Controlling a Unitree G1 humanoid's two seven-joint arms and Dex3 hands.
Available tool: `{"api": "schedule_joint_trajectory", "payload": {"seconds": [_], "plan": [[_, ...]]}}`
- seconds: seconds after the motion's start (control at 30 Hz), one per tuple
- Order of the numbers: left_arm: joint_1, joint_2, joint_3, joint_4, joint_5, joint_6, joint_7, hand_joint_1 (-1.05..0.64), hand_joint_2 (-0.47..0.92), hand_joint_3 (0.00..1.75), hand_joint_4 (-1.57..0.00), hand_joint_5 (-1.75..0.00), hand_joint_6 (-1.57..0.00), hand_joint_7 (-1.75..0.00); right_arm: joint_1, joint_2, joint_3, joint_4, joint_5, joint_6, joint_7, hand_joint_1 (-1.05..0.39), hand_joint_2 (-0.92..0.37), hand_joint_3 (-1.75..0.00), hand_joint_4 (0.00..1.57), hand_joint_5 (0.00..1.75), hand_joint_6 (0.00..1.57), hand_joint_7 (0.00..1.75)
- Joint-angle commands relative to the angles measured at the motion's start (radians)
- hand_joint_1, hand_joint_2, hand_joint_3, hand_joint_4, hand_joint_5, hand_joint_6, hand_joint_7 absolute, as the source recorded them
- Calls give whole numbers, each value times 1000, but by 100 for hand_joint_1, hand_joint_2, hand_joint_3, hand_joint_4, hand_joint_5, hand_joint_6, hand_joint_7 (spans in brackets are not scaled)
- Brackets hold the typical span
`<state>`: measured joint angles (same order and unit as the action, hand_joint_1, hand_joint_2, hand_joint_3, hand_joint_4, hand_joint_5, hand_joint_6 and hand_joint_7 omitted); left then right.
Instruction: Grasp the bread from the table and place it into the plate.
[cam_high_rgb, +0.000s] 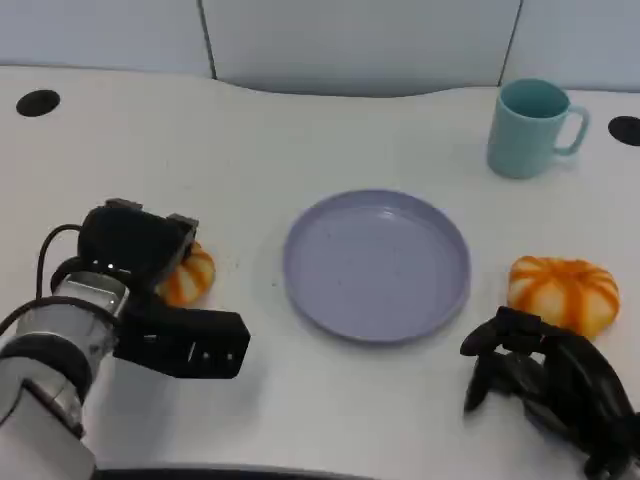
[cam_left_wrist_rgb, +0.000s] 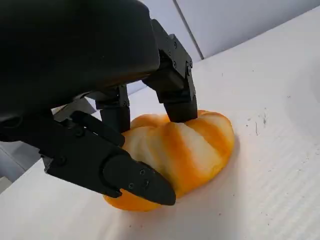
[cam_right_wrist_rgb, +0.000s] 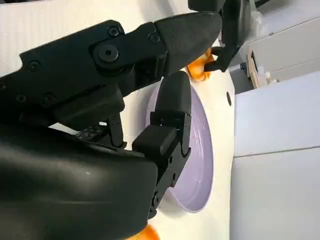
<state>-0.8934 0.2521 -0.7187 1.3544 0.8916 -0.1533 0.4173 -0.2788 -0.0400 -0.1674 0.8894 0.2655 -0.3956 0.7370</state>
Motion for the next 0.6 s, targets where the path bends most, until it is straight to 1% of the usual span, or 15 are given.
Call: {"api": "schedule_joint_trajectory", "payload": {"seconds": [0.03, 0.3, 0.33, 0.37, 0.4, 0.43, 0.47, 0.53, 0.6], "plan": [[10, 22, 3, 9, -5, -2, -16, -32, 84, 1, -90, -175, -68, -117, 23, -3, -1, 28, 2, 22, -3, -58, -92, -10, 64, 159, 74, 104], [10, 22, 3, 9, -5, -2, -16, -32, 84, 1, -90, -175, -68, -116, 23, -4, 1, 28, 3, 22, -4, -58, -92, -10, 64, 159, 74, 103], [-9, 40, 41, -1, -42, -29, -23, -32, 84, 1, -90, -175, -68, -116, 15, -2, -1, 50, 2, 10, -2, -58, -92, -10, 64, 159, 74, 103], [-22, 53, 70, -8, -69, -50, -29, -31, 88, 2, -79, -175, -58, -134, 8, -1, -2, 68, 1, 1, -1, -55, -92, -12, 65, 158, 74, 102], [-33, 59, 129, -26, -128, -104, -3, -30, 90, 2, -74, -175, -54, -141, 3, -6, 0, 75, -4, -5, -4, -54, -92, -12, 65, 158, 74, 102], [-39, 61, 171, -39, -168, -147, 25, -24, 91, 5, -75, -175, -54, -157, 0, -10, 2, 80, -9, -11, -7, -54, -92, -12, 65, 158, 74, 103], [-39, 60, 194, -47, -189, -175, 45, -20, 91, 6, -76, -175, -54, -168, -1, -13, 3, 81, -11, -15, -9, -54, -92, -12, 64, 157, 74, 103], [-40, 57, 223, -56, -210, -218, 90, -18, 91, 7, -77, -175, -55, -173, -1, -14, 6, 80, -14, -20, -14, -55, -92, -11, 64, 158, 73, 104], [-41, 55, 232, -56, -214, -234, 106, -18, 91, 6, -78, -175, -56, -174, -1, -14, 7, 81, -14, -22, -16, -55, -92, -11, 64, 158, 73, 104]]}}
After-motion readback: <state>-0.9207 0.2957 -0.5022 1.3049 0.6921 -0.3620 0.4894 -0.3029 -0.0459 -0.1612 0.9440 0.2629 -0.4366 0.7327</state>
